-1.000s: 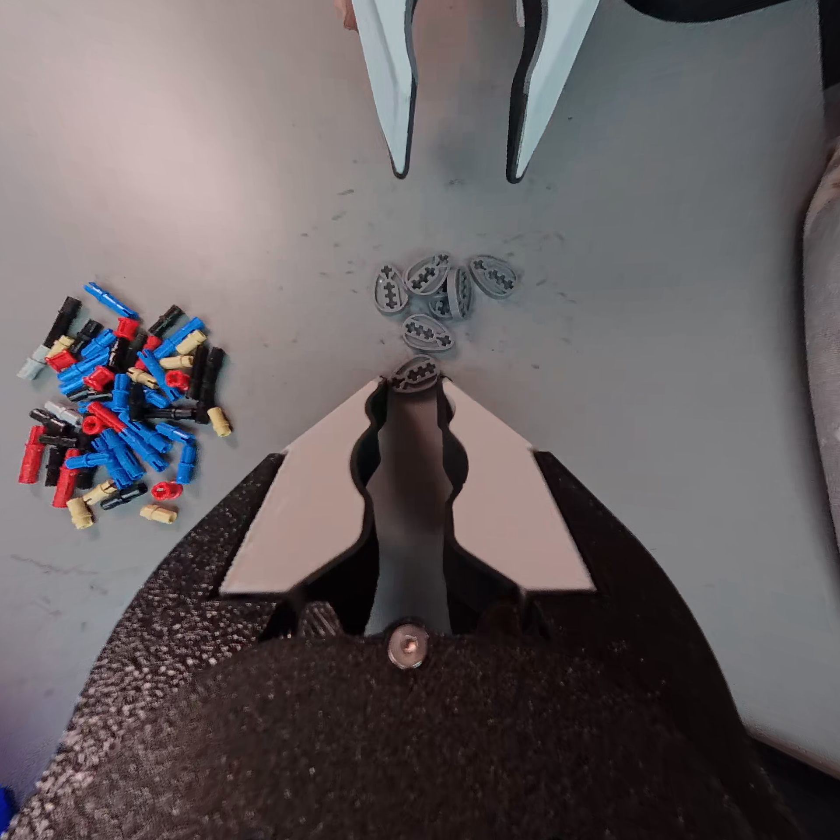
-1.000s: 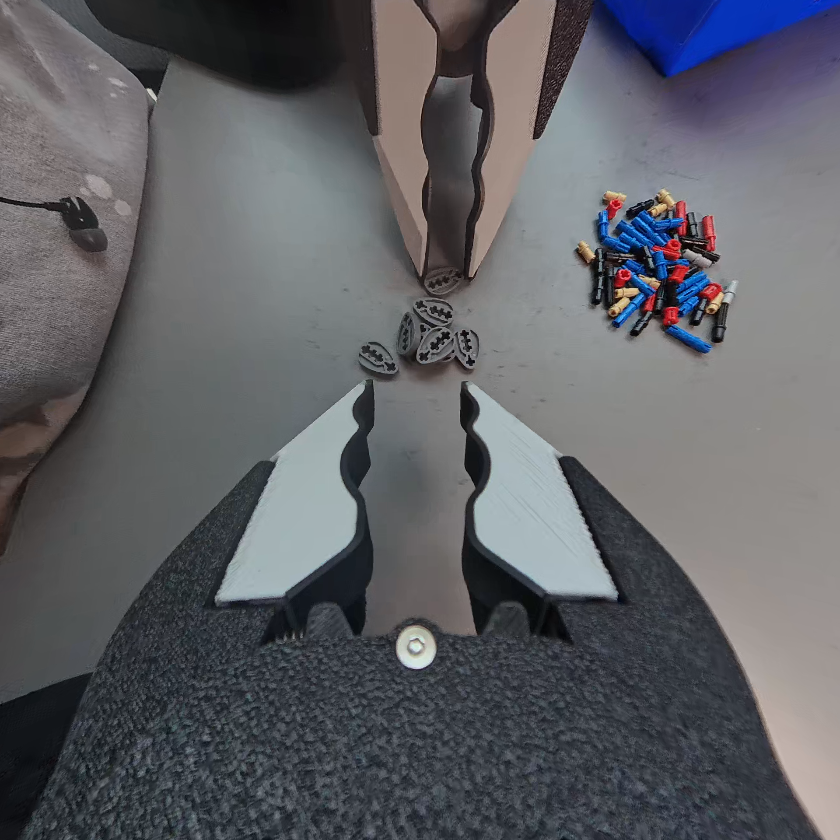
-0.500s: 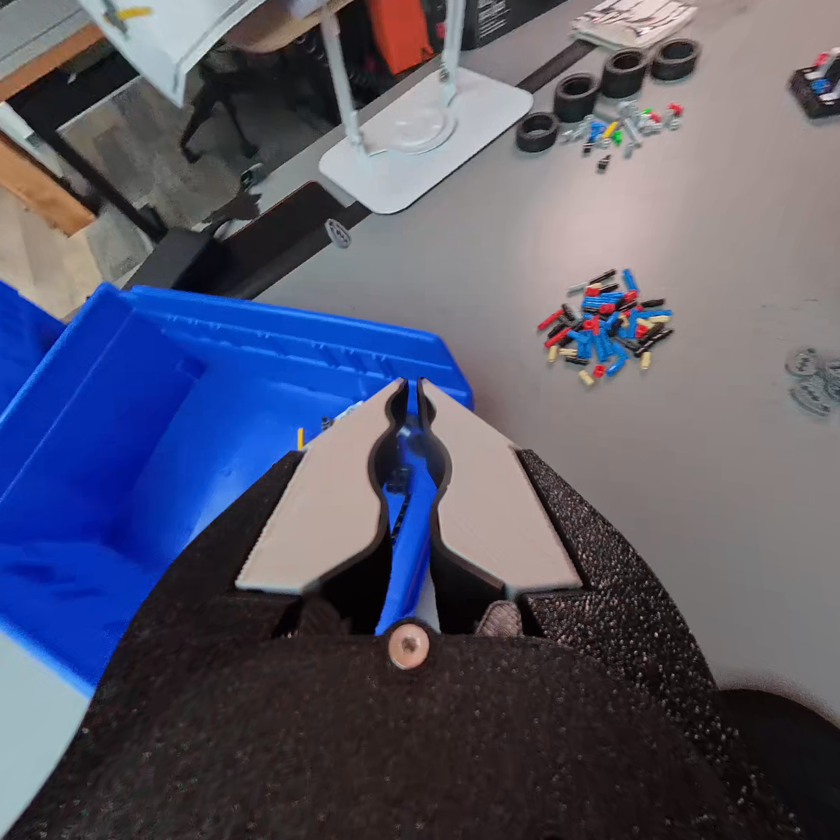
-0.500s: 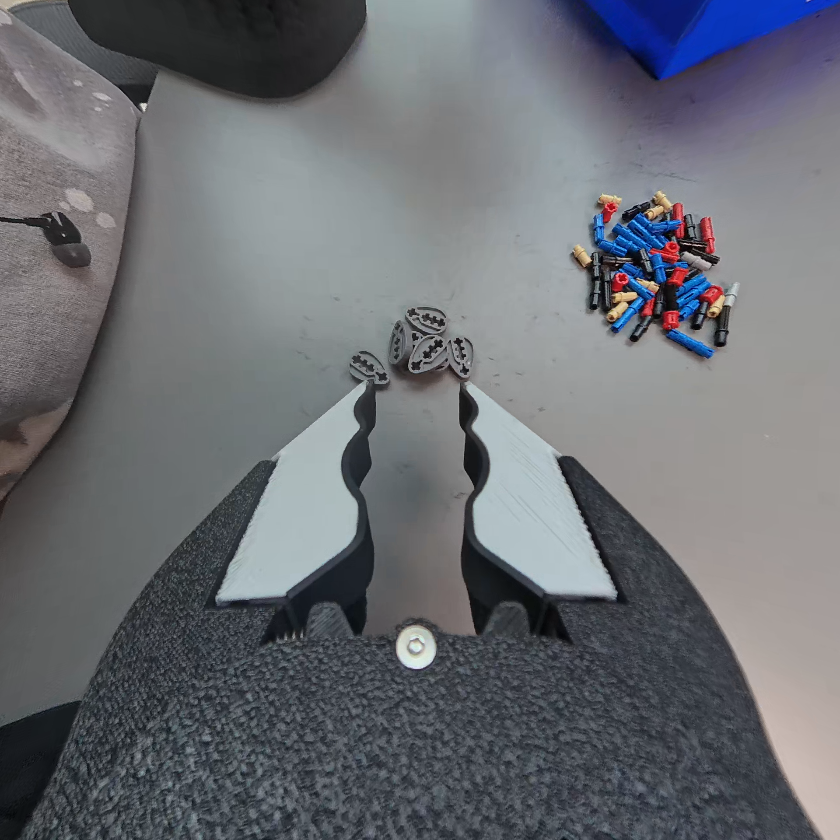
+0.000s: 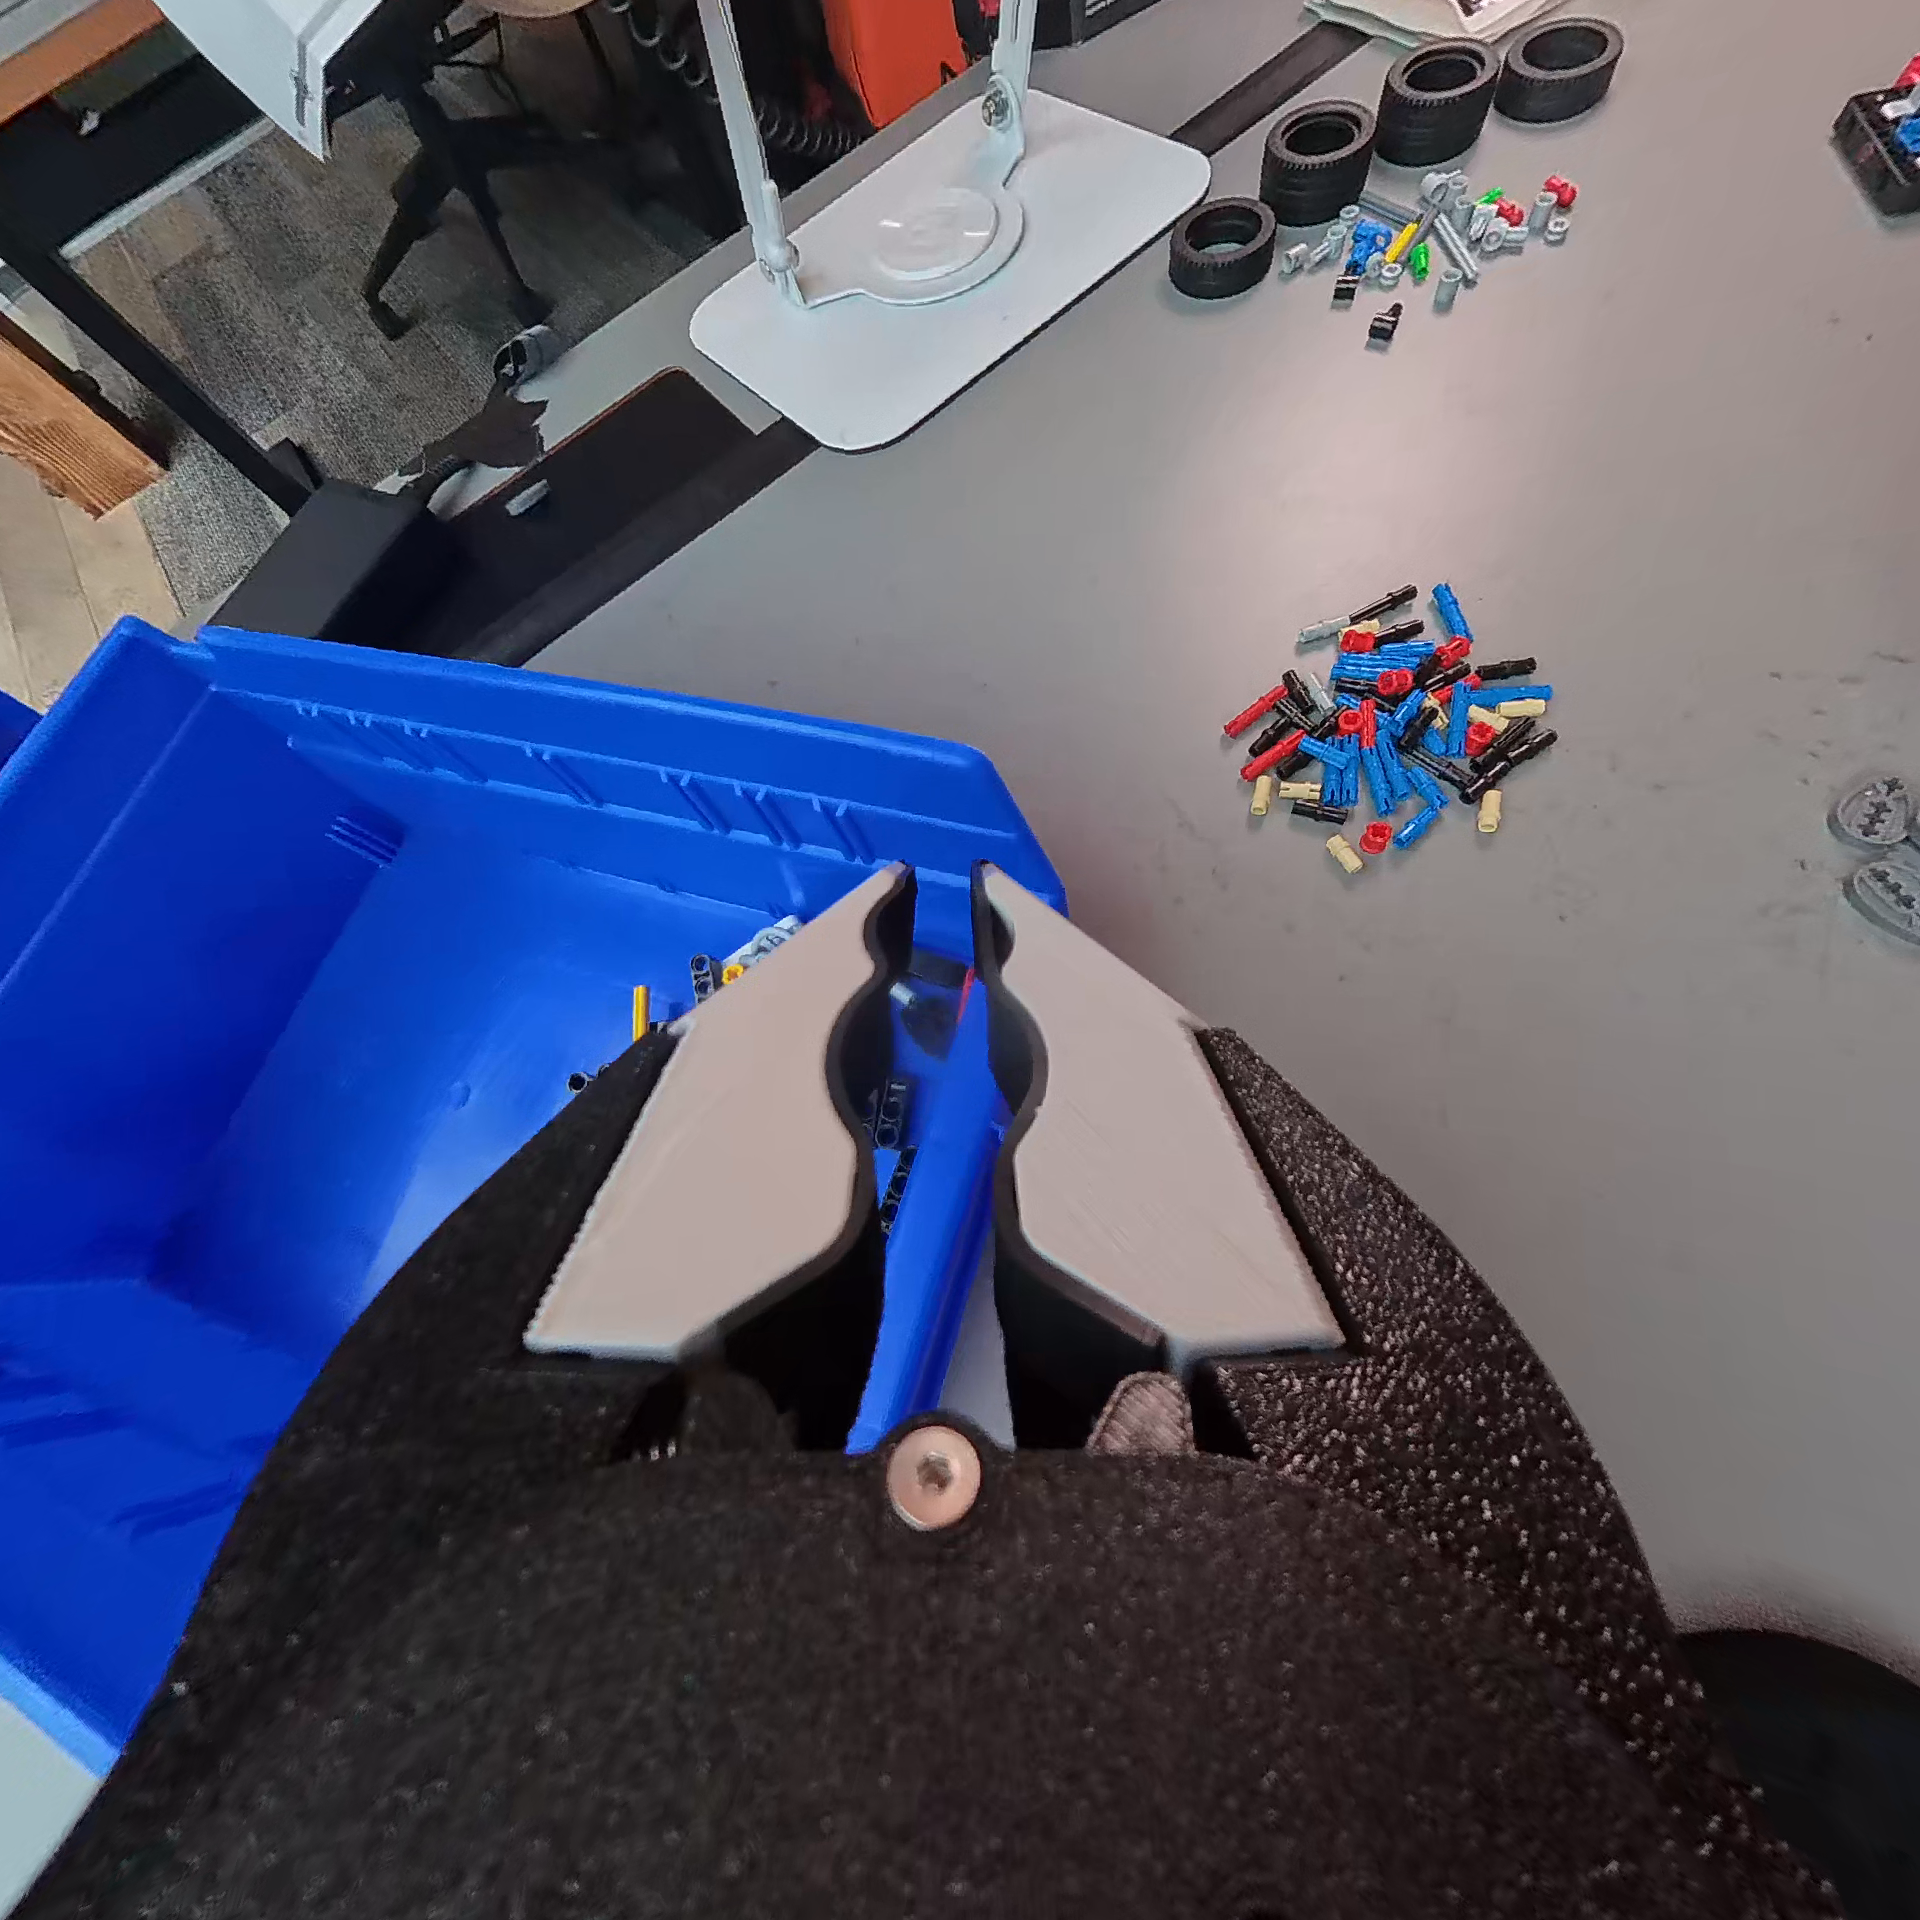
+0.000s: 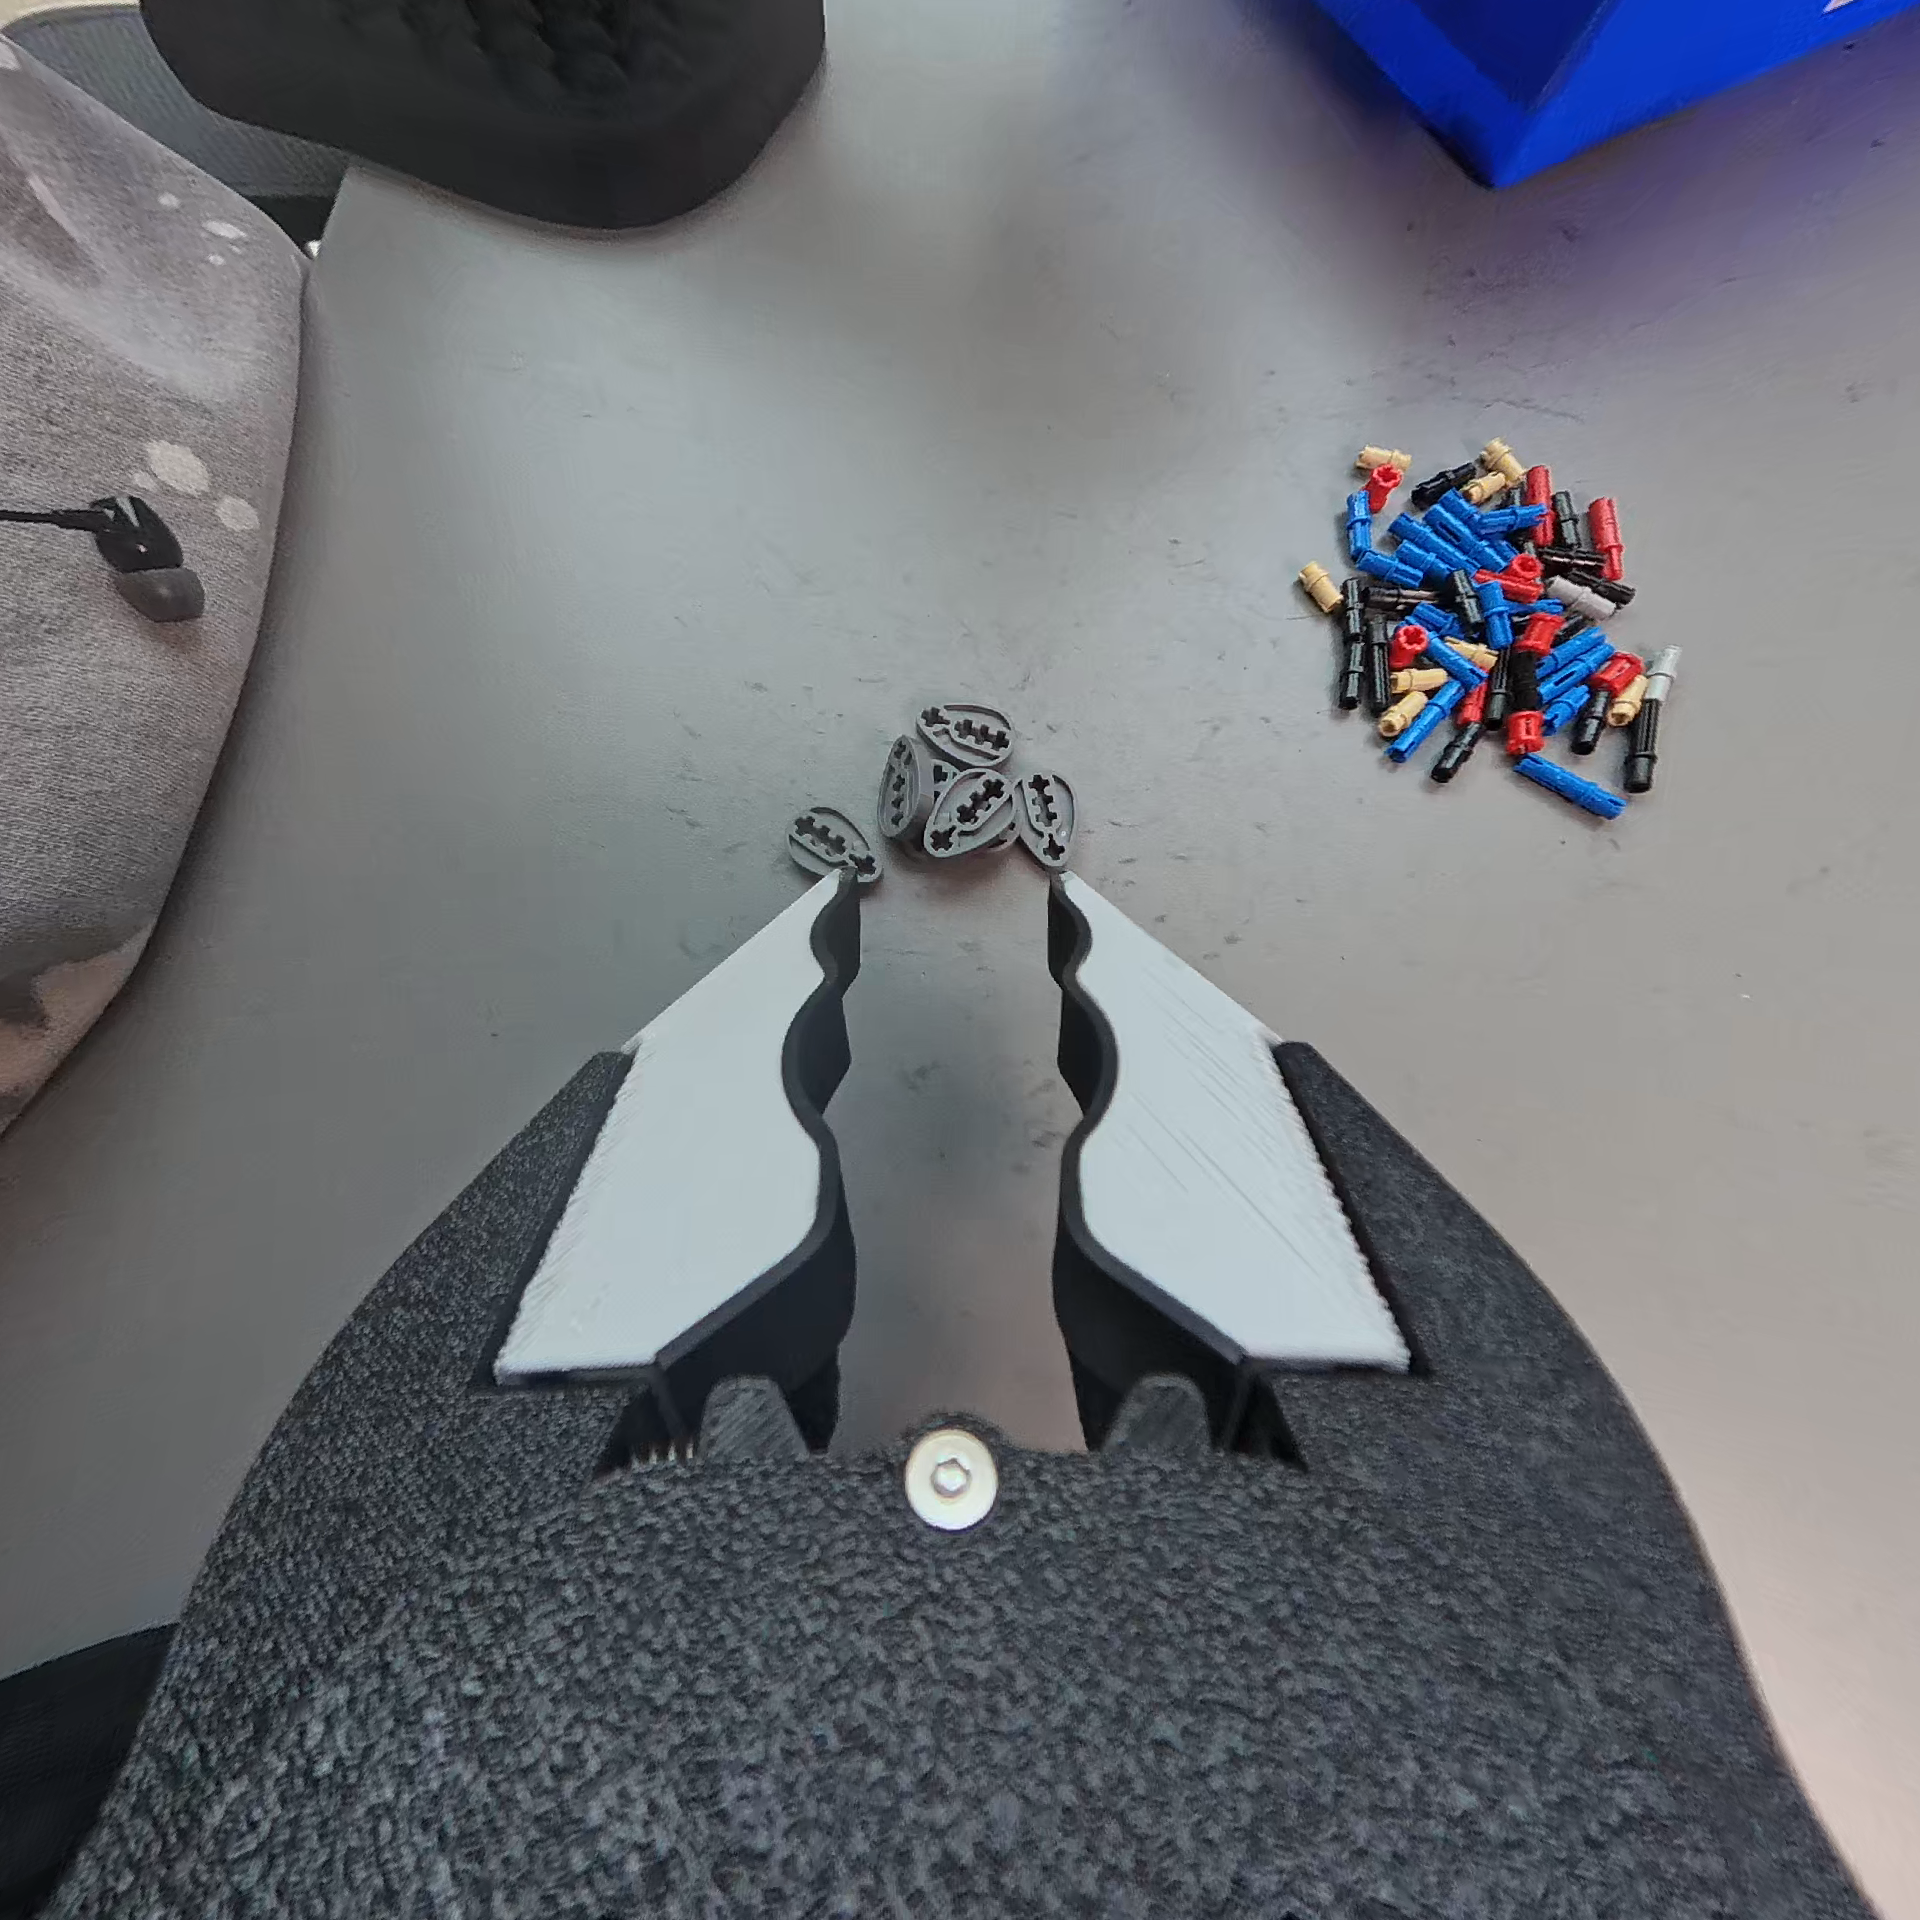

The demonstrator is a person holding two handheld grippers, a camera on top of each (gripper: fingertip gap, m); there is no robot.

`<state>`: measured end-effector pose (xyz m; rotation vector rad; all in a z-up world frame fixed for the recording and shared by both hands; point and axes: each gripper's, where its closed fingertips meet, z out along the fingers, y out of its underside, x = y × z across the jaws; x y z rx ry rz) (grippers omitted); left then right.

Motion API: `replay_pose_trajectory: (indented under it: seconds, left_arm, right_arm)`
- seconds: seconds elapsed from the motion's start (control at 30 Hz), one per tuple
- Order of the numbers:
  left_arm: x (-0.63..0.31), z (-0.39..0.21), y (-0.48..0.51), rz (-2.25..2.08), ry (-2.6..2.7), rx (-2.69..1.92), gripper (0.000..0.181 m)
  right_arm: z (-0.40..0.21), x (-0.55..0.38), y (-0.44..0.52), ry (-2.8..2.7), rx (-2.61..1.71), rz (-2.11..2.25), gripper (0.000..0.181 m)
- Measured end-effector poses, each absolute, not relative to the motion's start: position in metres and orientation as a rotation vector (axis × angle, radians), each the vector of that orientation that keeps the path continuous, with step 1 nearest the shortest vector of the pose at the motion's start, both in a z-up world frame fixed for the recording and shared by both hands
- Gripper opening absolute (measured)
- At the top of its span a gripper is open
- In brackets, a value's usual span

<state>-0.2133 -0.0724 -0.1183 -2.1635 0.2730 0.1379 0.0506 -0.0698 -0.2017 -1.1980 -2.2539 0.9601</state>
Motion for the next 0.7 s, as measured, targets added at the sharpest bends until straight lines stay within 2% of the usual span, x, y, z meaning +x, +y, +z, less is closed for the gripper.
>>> replay_pose_trajectory:
  seconds: [0.03, 0.23, 0.4, 0.7]
  left_arm:
    - [-0.213, -0.118, -0.072, 0.135, 0.275, -2.161, 0.011]
    - [-0.206, -0.086, -0.052, 0.136, 0.392, -2.081, 0.021]
    - [-0.234, -0.044, 0.011, 0.062, 0.455, -2.084, 0.028]
    - [-0.370, -0.096, 0.161, -0.111, -0.020, -2.420, 0.027]
  right_arm:
    - [-0.202, 0.050, -0.069, -2.252, -1.199, 0.960, 0.036]
    - [-0.198, 0.047, -0.067, -2.230, -1.196, 0.965, 0.035]
    - [-0.198, 0.044, -0.067, -2.210, -1.198, 0.981, 0.034]
    - [-0.205, 0.044, -0.063, -2.201, -1.222, 0.981, 0.033]
